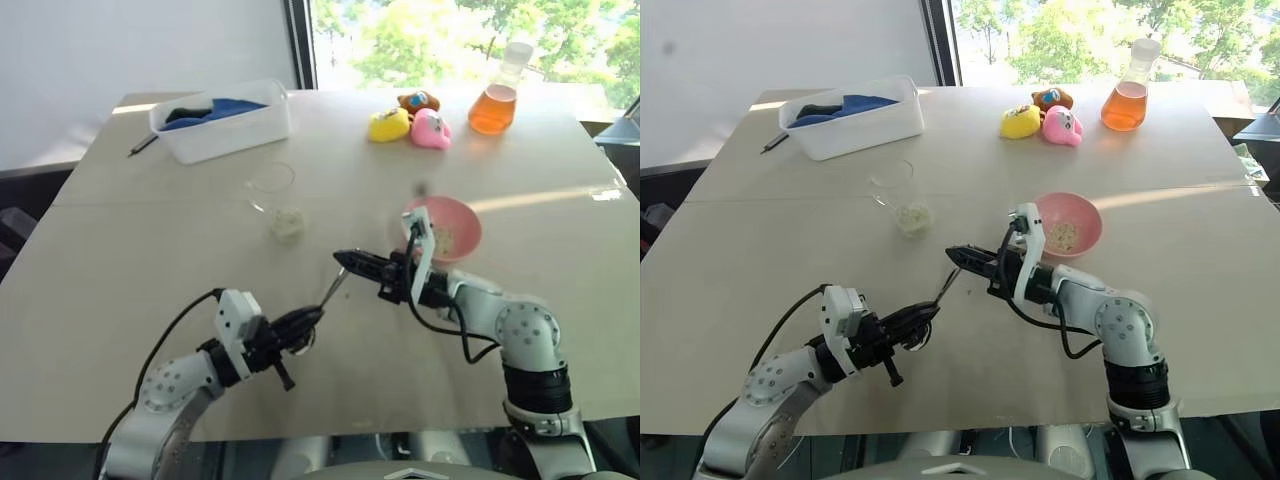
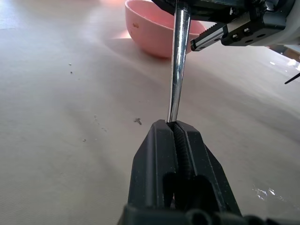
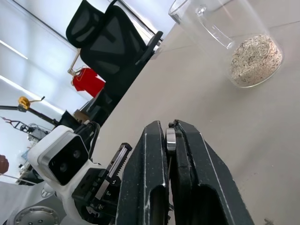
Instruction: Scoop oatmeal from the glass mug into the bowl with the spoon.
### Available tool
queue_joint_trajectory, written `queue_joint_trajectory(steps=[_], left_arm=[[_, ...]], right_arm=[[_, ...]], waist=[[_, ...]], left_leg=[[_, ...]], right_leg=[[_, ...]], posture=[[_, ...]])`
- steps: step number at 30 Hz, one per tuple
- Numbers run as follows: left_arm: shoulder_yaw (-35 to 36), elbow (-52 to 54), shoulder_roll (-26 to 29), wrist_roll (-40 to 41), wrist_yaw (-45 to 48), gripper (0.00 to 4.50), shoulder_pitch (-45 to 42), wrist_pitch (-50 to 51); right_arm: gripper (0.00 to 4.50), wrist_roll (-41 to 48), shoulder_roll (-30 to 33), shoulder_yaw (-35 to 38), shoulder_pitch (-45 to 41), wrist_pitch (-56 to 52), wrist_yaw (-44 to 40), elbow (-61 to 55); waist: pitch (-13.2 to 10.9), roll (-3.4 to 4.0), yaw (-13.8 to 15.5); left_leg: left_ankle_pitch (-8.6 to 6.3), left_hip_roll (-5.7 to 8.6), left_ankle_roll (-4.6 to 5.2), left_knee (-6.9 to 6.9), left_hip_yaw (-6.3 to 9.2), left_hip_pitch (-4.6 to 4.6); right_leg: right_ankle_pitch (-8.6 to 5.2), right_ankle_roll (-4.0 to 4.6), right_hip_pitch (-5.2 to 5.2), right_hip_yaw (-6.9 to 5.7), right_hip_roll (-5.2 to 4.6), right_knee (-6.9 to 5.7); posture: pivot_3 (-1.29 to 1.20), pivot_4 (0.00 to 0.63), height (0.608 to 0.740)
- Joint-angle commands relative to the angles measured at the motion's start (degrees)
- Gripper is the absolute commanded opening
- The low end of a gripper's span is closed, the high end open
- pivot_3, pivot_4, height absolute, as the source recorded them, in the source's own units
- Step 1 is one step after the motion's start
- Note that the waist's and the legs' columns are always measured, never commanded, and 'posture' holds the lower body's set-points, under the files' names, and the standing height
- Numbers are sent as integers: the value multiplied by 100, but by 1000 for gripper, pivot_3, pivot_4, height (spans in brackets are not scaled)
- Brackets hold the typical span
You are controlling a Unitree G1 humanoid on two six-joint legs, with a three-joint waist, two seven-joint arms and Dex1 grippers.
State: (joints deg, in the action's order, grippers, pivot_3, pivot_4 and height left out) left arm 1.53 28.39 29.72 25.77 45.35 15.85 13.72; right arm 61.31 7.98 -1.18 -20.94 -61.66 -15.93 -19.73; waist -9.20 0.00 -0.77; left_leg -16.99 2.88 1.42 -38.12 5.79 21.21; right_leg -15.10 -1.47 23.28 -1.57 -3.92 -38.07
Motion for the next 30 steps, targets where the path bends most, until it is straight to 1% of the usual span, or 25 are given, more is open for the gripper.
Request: queue_joint_trajectory(steps=[1,4,5,6,9,10,11,14,18,21,23,24,26,30], left_arm=[[409,156,33,199,-290,0,-118,185],[441,210,25,208,-342,0,-162,286],[464,236,27,176,-378,522,-176,294],[486,251,21,141,-424,680,-193,294],[549,304,-31,17,-656,1797,-239,249],[563,339,-26,-7,-700,2271,-247,245],[630,418,-41,-9,-789,2635,-272,241],[930,728,-82,207,-1068,2635,-320,338],[1475,785,-190,190,-1625,2635,-463,360],[2161,278,-316,131,-2179,2635,-839,262],[2360,33,-308,82,-2299,2635,-997,243],[2449,-252,-243,-23,-2354,2635,-1150,185],[2510,-770,-99,-238,-2347,2635,-1405,21],[2243,-2011,214,-638,-1924,2635,-1982,-633]], right_arm=[[30,-35,126,-16,-11,-69,6,-59],[30,-59,160,-11,-37,-67,15,-20],[0,-59,172,6,-56,-81,33,12],[0,-60,182,17,-75,-88,39,42],[0,-29,217,68,-142,-118,45,130],[0,-6,211,97,-170,-121,63,162],[0,64,174,186,-236,-126,127,236],[0,245,122,456,-445,-155,276,458],[0,350,119,668,-594,-212,381,613],[0,491,65,810,-671,-256,517,684],[0,563,36,862,-705,-289,585,692],[0,694,3,945,-758,-314,669,713],[0,904,-32,1091,-878,-344,827,762],[0,1228,36,1403,-1390,-328,1305,930]], waist=[[0,0,0],[0,0,1],[0,0,1],[0,-1,2],[0,0,4],[0,1,1],[1,0,0],[0,0,2],[0,0,6],[0,0,10],[0,0,-3],[0,0,-3],[0,0,0],[0,0,4]], left_leg=[[0,0,0,0,0,0],[0,0,0,0,0,0],[0,0,1,0,0,0],[0,0,0,0,0,0],[3,0,-5,0,0,0],[8,0,-14,0,0,-1],[8,0,-14,0,-1,-1],[9,0,-15,-1,-4,1],[9,0,-16,-1,-3,2],[9,0,-16,-1,-3,4],[9,0,-16,-2,-2,3],[10,0,-16,-2,-4,2],[10,1,-16,-2,-7,3],[10,2,-17,-5,-10,9]], right_leg=[[0,0,0,0,0,0],[0,0,0,0,0,0],[0,0,0,0,0,0],[0,0,0,0,0,0],[0,0,0,0,0,0],[0,0,0,0,-1,-1],[0,0,0,1,-1,-1],[1,-1,0,4,-2,-1],[1,-1,2,3,-2,-1],[1,-2,3,3,-1,-1],[2,-2,3,2,1,-4],[2,-2,4,3,3,-4],[2,-2,4,5,2,-4],[4,-4,13,9,6,-9]], posture=[[0,150,740],[0,150,740],[0,150,740],[0,150,740],[0,150,740],[0,150,740],[0,150,740],[0,150,740],[0,150,740],[0,150,740],[0,150,740],[0,150,740],[0,150,740],[0,150,740]])
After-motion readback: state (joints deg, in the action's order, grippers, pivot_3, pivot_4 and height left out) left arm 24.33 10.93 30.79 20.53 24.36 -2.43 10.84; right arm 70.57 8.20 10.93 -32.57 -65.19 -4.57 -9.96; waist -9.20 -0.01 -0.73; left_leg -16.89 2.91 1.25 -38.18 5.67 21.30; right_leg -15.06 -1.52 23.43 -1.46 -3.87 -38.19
